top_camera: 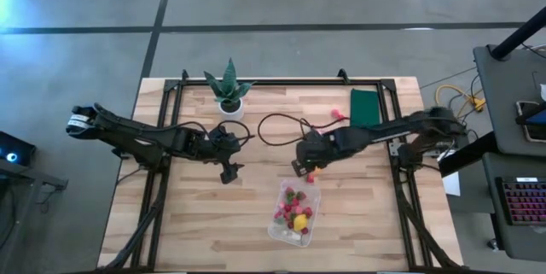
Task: Pick and placing Produce into tupperware
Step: Put the banana into the transparent bin, then put the strawberry into the transparent bin
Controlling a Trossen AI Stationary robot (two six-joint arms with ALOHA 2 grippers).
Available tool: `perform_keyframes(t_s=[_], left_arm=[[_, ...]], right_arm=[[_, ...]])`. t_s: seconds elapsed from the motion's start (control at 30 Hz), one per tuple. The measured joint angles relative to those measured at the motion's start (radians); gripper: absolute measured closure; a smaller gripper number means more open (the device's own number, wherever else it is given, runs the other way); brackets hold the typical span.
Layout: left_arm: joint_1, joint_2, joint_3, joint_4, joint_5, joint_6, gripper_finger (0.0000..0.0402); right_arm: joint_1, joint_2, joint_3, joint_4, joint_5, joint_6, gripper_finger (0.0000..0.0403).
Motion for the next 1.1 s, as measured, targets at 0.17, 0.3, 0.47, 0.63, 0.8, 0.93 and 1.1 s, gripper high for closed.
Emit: perform_keyframes(t_s=[0.17,0.3,0.47,0.63,0.8,0.93,1.1], left_arm=[[0.001,0.0,-0.011,-0.007,-0.001,-0.036,0.0093],[0.002,0.0,-0.018,-0.004,-0.002,-0.081,0.0093],[0.002,0.0,-0.028,0.001,0.0,-0.142,0.0093],[0.002,0.0,-0.029,0.002,0.028,-0.217,0.0093],[0.0,0.0,-0.029,0.003,0.044,-0.236,0.0093],[0.0,0.0,-0.029,0.003,0.045,-0.235,0.0093],[0.0,0.0,-0.029,0.004,0.045,-0.231,0.0093]], right_arm=[[0.111,-0.072,0.049,0.056,-0.059,-0.039,0.0254],[0.175,-0.046,0.063,0.16,-0.076,-0.023,0.025],[0.21,0.04,0.074,0.26,-0.137,0.006,0.0231],[0.235,0.083,0.079,0.23,-0.166,0.026,0.0198],[0.263,0.041,0.079,0.173,-0.052,0.037,0.016],[0.238,-0.026,0.081,0.006,0.008,0.105,0.014],[0.141,-0.024,0.058,-0.188,-0.049,0.099,0.0129]])
